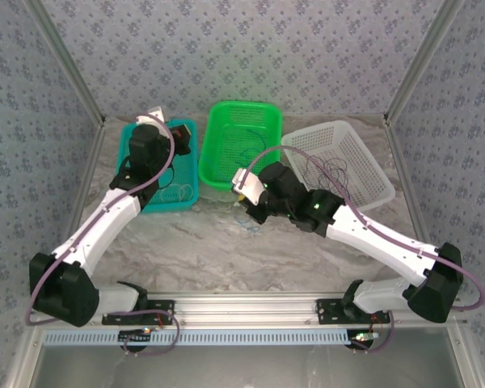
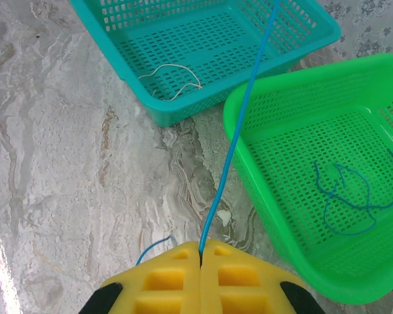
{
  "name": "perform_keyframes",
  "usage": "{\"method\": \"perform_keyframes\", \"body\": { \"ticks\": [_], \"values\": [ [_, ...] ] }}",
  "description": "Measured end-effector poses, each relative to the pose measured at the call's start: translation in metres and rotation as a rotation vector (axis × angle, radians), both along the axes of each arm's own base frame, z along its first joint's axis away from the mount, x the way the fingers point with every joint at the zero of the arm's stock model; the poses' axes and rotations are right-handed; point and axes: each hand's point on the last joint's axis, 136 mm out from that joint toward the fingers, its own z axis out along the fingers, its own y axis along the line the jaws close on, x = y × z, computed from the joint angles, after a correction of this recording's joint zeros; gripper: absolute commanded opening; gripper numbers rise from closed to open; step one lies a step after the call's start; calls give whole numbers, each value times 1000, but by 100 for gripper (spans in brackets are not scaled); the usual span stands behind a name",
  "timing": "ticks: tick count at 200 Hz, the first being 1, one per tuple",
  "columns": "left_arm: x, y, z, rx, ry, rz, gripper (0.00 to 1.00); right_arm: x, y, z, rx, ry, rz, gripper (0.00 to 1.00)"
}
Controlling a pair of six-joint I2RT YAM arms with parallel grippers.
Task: Untangle the cables
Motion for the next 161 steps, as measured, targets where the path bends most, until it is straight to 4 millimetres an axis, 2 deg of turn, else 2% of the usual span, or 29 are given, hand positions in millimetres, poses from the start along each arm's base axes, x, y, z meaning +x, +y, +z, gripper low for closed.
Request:
{"method": "perform_keyframes", "body": {
  "ticks": [8, 32, 39, 47, 53, 82, 98, 116, 137, 161],
  "values": [
    [-2, -1, 6, -13, -16, -9, 3, 0, 0, 1, 4, 1, 0, 0],
    [-5, -1, 18, -34, -49, -17, 34, 5, -2, 12, 23, 3, -12, 0],
    [-5, 1, 21, -38, -54, -13, 47, 8, -4, 20, 33, -3, -22, 0],
    [-6, 3, 24, -47, -62, -10, 61, 14, -6, 32, 50, -14, -36, 0],
    [-6, 4, 26, -45, -69, -9, 68, 19, -8, 42, 64, -25, -48, 0],
    [-17, 4, 36, -46, -107, -30, 93, 52, -13, 100, 149, -87, -110, 0],
    [-27, 5, 37, -31, -126, -43, 97, 74, -16, 121, 179, -112, -145, 0],
    [-38, 6, 39, -16, -145, -51, 98, 97, -18, 128, 189, -116, -179, 0],
    [-49, 10, 38, -5, -160, -51, 98, 125, -20, 120, 179, -93, -211, 0],
    [-58, 13, 29, 6, -148, -50, 98, 160, -23, 99, 152, -49, -249, 0]
  ]
}}
